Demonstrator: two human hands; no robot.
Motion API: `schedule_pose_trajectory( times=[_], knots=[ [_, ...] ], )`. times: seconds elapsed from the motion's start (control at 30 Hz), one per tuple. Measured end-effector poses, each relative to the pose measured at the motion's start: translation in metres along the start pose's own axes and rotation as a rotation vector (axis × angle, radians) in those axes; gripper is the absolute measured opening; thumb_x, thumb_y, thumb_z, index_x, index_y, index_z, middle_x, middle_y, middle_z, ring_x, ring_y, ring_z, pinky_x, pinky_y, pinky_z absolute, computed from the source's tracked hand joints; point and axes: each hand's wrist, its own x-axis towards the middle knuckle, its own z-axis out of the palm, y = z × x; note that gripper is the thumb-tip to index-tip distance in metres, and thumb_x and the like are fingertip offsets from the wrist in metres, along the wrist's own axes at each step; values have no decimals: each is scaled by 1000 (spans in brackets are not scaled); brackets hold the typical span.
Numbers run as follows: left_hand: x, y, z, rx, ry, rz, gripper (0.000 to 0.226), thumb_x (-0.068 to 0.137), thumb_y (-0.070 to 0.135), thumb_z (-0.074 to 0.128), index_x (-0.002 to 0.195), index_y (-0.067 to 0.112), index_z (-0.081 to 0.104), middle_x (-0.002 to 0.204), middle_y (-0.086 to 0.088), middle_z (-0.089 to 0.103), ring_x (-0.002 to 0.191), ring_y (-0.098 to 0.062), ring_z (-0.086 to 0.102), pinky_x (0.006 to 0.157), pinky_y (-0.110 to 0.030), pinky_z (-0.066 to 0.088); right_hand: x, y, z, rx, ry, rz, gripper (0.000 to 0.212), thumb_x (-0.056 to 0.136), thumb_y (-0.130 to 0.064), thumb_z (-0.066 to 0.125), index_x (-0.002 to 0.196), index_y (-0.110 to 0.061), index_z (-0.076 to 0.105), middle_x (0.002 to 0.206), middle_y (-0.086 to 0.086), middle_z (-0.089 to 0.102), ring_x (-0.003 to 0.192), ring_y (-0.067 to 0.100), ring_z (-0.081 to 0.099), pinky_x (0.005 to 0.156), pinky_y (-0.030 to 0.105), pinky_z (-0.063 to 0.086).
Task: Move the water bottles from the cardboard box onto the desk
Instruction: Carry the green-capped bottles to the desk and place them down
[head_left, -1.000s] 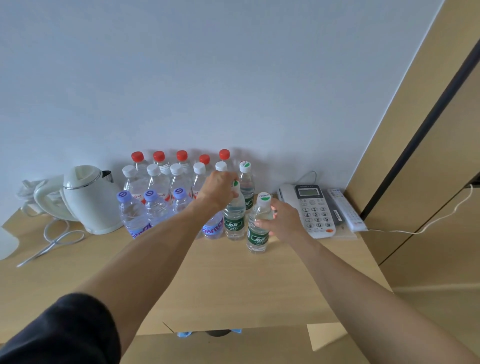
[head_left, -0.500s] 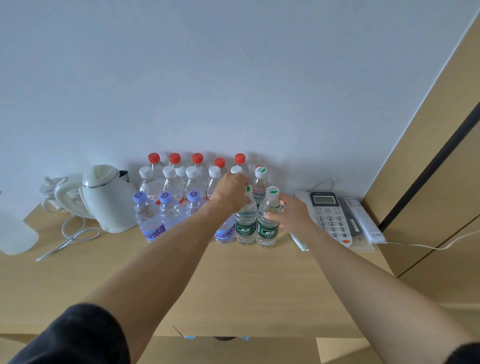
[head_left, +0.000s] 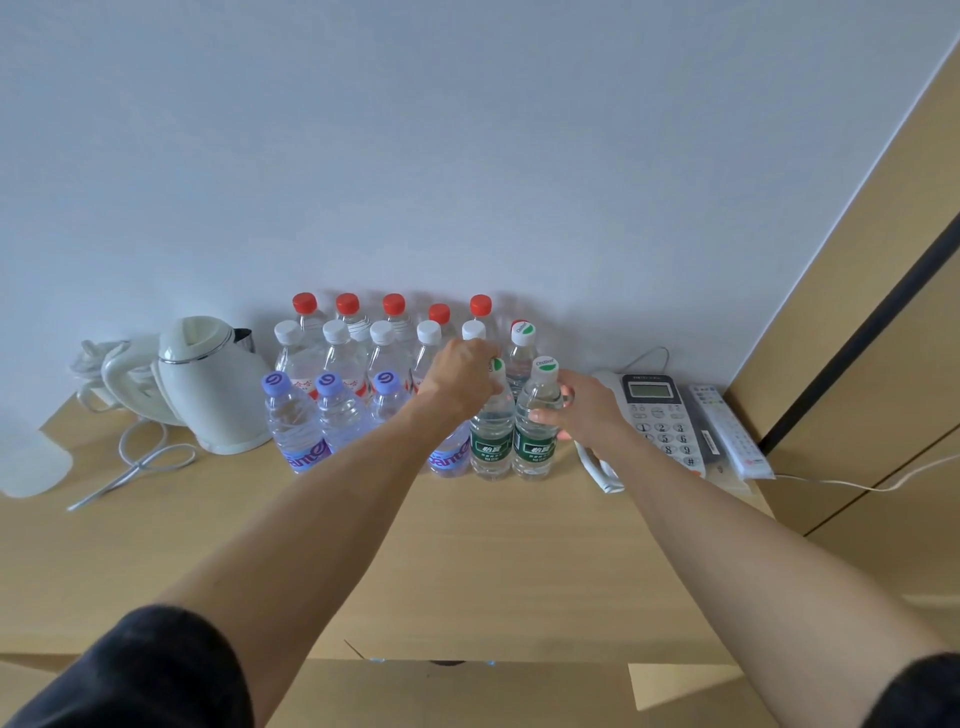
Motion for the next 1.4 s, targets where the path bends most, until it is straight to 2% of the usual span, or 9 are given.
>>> schedule_pose_trajectory(
  times=[0.23,0.3,0.37,0.5,0.7,0.83,0.97,1.3,1.4],
  knots=[
    [-1,1,-1,6,-14,3,44,86,21,80,125,7,66,113,-17,70,103,-33,66,91,-41,53,-1,1,-5,-26,-53,9,50,75,-15,88,121,-21,69,94,1,49,91,21,60,73,44,64],
    [-1,1,-2,4,-20,3,44,86,22,81,124,7,66,113,-16,70,104,-32,66,91,-40,53,-1,2,-5,-36,-33,-15,49,74,-17,89,119,-22,70,86,-6,49,89,20,59,74,45,63],
    [-1,1,-4,1,-26,6,44,85,22,81,124,7,67,112,-15,70,104,-32,65,90,-39,53,-1,4,-4,-47,-26,-36,50,73,-18,88,119,-23,70,81,-14,49,90,18,59,84,48,60],
    [-2,0,-5,7,-29,10,45,84,25,81,123,6,67,111,-15,70,102,-30,65,88,-39,53,0,9,-1,-35,-26,-42,49,75,-20,87,120,-24,68,80,-22,49,81,3,55,91,48,57],
    [-3,0,-3,25,-22,14,43,89,24,76,127,7,64,113,-16,70,106,-32,64,91,-40,51,0,3,-7,-105,-94,-80,43,80,-25,83,119,-29,65,87,-25,56,91,9,56,80,31,49],
    [-5,1,-2,18,-10,10,42,90,23,75,128,7,64,110,-17,70,104,-32,64,85,-36,50,-3,2,-6,-156,-41,-100,46,79,-27,84,121,-27,65,86,-25,53,81,-2,50,68,15,34],
    [-5,0,-1,13,-2,-5,42,91,23,74,129,9,64,111,-17,69,104,-32,64,85,-37,50,-7,3,-3,-141,-10,-67,53,79,-29,84,127,-25,64,98,-11,60,97,13,54,81,25,37],
    [-3,2,0,38,-35,-20,38,93,21,70,127,6,63,113,-17,69,103,-32,65,82,-35,49,-11,1,-1,-121,10,-37,53,78,-28,84,128,-24,64,105,-8,61,100,13,54,82,25,35],
    [-5,2,0,38,-26,-27,36,94,20,69,126,7,64,113,-16,69,102,-32,65,81,-35,50,-12,1,2,-116,14,-22,55,78,-28,84,129,-25,63,116,-1,66,110,18,58,85,25,37]
  ],
)
